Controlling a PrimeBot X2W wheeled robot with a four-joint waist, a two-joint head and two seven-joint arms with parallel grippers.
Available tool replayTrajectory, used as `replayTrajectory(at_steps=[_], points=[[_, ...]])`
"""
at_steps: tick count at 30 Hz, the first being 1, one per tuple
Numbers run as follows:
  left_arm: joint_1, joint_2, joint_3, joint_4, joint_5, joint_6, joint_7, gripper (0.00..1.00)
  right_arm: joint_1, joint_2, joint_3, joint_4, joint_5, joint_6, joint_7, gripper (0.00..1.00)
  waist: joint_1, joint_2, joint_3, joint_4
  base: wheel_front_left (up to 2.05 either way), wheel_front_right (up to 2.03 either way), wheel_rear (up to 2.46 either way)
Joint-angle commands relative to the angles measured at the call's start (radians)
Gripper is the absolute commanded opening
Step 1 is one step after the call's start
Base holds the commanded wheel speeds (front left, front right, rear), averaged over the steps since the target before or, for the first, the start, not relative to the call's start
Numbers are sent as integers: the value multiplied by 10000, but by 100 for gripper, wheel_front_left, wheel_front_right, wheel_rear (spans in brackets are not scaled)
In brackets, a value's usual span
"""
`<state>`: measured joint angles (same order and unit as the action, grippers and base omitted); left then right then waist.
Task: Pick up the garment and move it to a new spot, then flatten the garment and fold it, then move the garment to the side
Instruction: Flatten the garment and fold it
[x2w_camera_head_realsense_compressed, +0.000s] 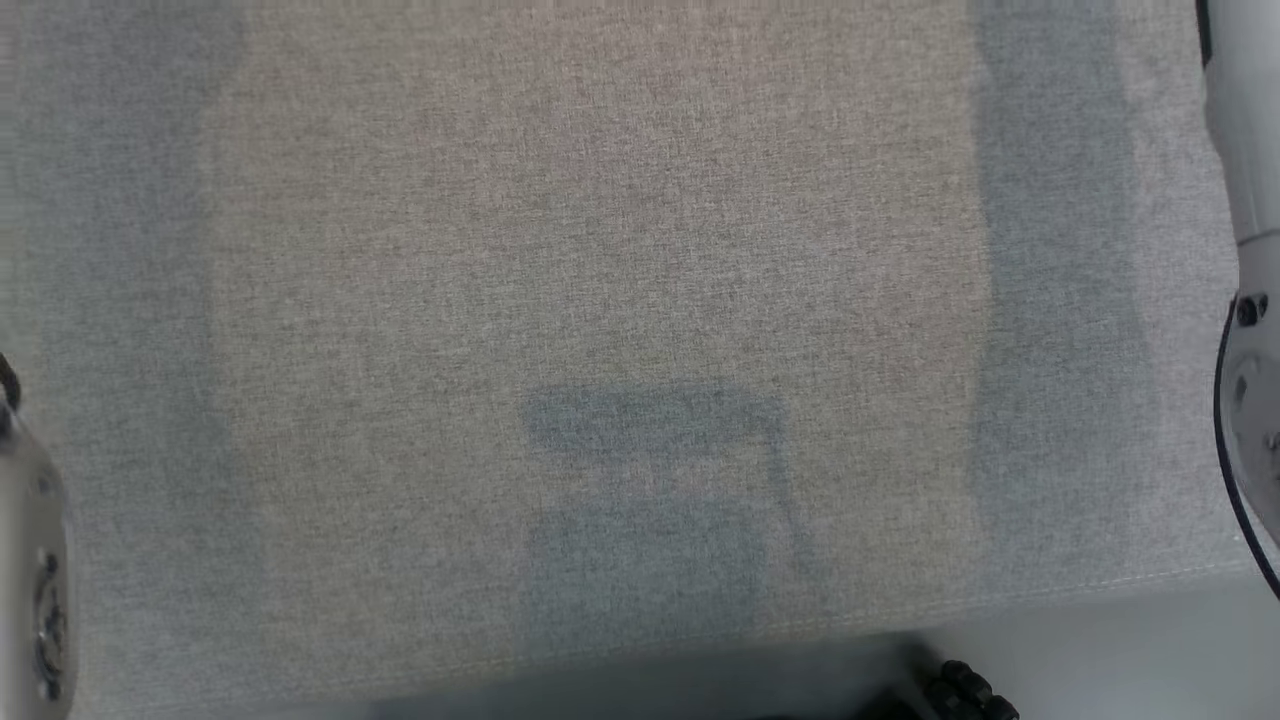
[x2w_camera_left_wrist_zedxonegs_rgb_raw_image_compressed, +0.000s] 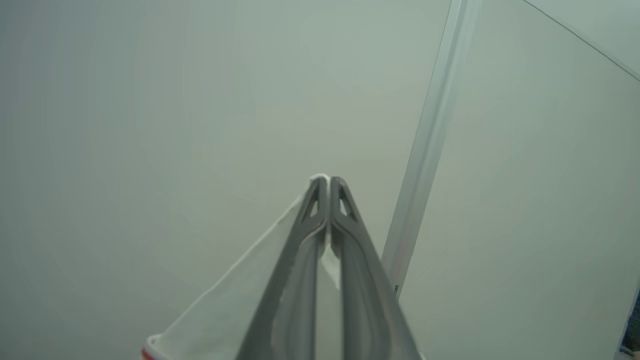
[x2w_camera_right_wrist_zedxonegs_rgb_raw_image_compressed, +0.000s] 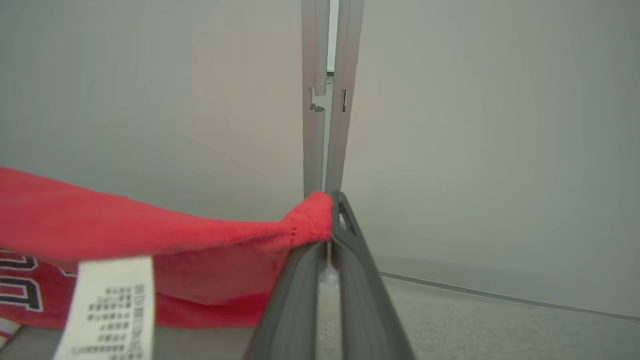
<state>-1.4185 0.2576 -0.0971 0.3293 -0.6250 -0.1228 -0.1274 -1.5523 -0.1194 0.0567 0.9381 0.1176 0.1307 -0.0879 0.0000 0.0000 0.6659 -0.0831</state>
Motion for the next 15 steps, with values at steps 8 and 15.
replayTrajectory(at_steps=[8, 15], points=[[4892, 61, 12, -2978, -321, 1193, 1195, 0, 3297, -1127, 1678, -1586, 1350, -4, 1811, 0, 0, 0, -2268, 428, 0, 0, 0], [9091, -419, 74, -4492, -391, 2245, 1150, 0, 6142, -2062, 2251, -3336, 2180, -4, 3528, 0, 0, 0, -3760, 642, 0, 0, 0]])
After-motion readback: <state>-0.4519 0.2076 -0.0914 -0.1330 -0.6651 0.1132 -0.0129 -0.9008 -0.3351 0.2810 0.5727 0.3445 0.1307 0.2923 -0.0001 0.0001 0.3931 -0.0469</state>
